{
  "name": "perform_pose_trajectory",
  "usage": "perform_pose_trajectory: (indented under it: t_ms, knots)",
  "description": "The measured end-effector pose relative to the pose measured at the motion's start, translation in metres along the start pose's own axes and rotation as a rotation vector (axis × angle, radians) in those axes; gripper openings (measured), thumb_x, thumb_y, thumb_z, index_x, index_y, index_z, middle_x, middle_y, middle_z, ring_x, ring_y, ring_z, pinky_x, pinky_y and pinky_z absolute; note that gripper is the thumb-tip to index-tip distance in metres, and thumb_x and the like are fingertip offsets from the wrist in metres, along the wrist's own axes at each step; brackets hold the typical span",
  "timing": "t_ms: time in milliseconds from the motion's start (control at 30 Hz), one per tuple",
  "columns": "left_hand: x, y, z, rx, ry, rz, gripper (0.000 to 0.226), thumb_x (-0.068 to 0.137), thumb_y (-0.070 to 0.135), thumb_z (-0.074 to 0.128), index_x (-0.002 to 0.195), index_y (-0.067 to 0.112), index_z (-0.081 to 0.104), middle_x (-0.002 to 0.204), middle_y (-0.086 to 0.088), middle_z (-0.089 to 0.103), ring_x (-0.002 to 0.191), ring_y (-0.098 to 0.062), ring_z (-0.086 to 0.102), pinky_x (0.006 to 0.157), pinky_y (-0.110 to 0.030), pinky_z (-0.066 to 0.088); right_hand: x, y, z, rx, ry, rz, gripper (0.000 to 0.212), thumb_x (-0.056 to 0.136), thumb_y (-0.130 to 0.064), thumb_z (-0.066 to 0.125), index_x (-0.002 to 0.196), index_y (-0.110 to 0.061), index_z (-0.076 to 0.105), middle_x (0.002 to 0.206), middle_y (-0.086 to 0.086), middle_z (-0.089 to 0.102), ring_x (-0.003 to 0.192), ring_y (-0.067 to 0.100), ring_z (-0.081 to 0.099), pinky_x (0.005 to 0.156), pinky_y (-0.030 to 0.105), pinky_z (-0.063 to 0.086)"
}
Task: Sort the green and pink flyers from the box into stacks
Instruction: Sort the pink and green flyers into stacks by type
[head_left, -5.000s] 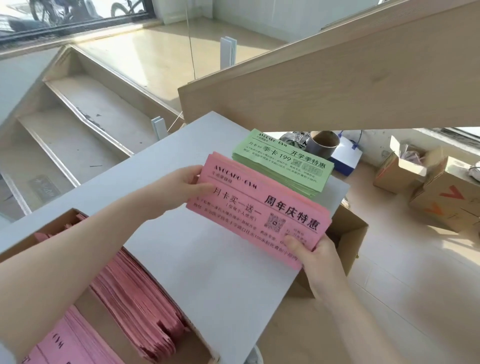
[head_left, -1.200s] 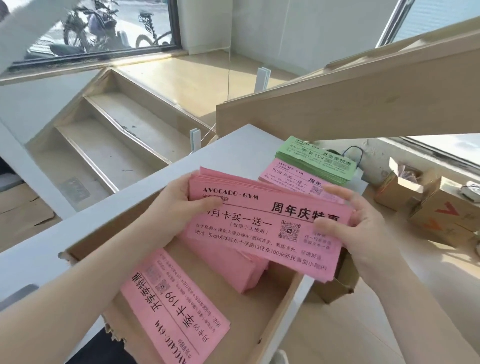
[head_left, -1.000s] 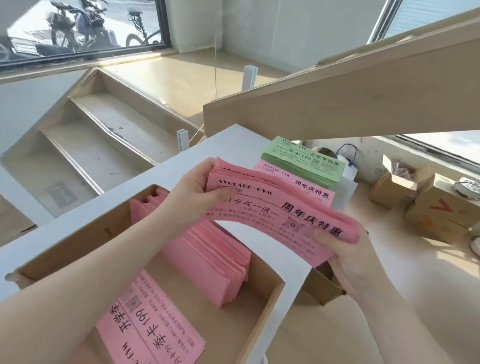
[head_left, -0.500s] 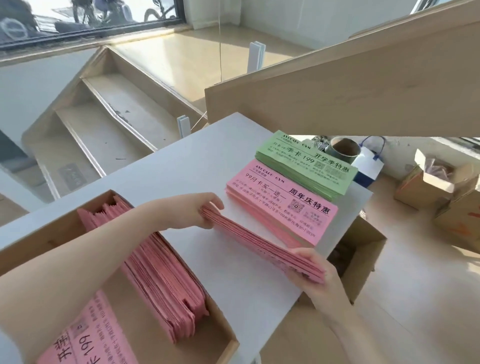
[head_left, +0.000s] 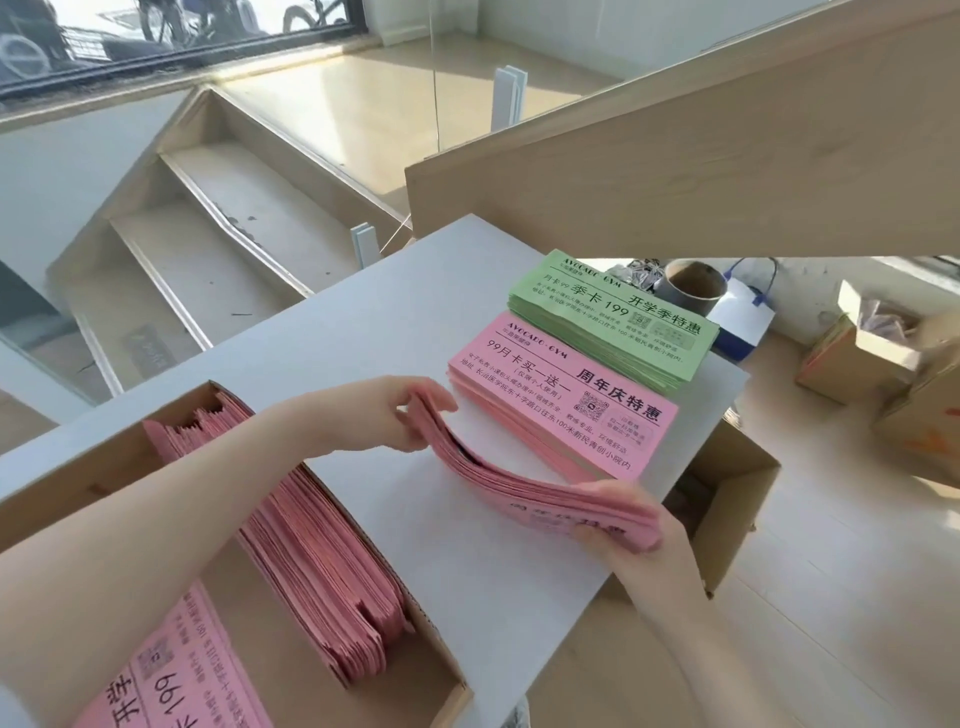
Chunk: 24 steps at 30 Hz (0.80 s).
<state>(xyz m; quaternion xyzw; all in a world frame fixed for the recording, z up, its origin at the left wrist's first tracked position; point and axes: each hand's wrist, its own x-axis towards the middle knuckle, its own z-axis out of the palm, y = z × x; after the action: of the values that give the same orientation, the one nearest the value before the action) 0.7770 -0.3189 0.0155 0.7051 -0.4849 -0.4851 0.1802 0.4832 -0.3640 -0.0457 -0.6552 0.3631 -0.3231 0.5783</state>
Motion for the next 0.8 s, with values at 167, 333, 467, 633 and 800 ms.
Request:
perform_pose_trajectory:
  t_ms: [167, 333, 467, 633, 800]
  knots:
    - [0.006, -0.006, 0.003, 0.151, -0.130, -0.038, 0.028, 0.086, 0.013, 0.064, 0.103, 0.036, 0.061, 0.113, 0.014, 0.065, 0.112, -0.008, 0.058, 0.105, -0.031, 0.040, -0.009, 0.010, 0.010, 0.030, 0.040, 0.186, 0.038, 0.074, 0.001, 0.073, 0.102, -0.023, 0.066, 0.095, -0.014, 0.073, 0.093, 0.001, 0.066, 0.080, 0.017, 0.054]
    - [0.009, 0.015, 0.002, -0.013, -0.007, 0.077, 0.025, 0.095, 0.017, 0.049, 0.107, 0.038, 0.058, 0.113, 0.019, 0.064, 0.109, -0.002, 0.057, 0.098, -0.024, 0.042, -0.001, -0.013, 0.005, 0.065, 0.151, 0.163, 0.032, 0.079, 0.002, 0.068, 0.094, -0.026, 0.066, 0.088, -0.019, 0.072, 0.085, -0.003, 0.066, 0.065, 0.012, 0.052]
    - [0.027, 0.052, -0.001, -0.160, 0.252, 0.150, 0.013, 0.095, 0.022, 0.050, 0.104, 0.022, 0.059, 0.101, 0.007, 0.068, 0.092, -0.011, 0.065, 0.077, -0.026, 0.053, 0.027, -0.033, -0.011, 0.151, 0.275, 0.167, 0.031, 0.081, -0.015, 0.067, 0.110, -0.026, 0.061, 0.102, -0.009, 0.072, 0.094, 0.008, 0.067, 0.078, 0.032, 0.054]
    - [0.069, 0.076, 0.003, -0.020, 0.459, 0.095, 0.023, 0.096, 0.026, 0.047, 0.111, 0.012, 0.056, 0.105, -0.005, 0.064, 0.091, -0.023, 0.061, 0.077, -0.035, 0.051, 0.064, -0.032, -0.032, -0.018, 0.254, 0.305, 0.021, 0.090, -0.022, 0.060, 0.110, -0.019, 0.055, 0.107, -0.002, 0.068, 0.093, 0.015, 0.067, 0.071, 0.033, 0.056]
    - [0.092, 0.060, 0.000, 0.203, 0.392, 0.018, 0.053, 0.092, 0.032, 0.053, 0.140, 0.014, 0.036, 0.132, -0.004, 0.046, 0.121, -0.023, 0.046, 0.093, -0.031, 0.042, 0.075, -0.021, -0.047, -0.362, 0.207, 0.348, 0.046, 0.089, -0.033, 0.059, 0.127, -0.012, 0.044, 0.086, 0.007, 0.068, 0.057, 0.016, 0.059, 0.051, 0.027, 0.043]
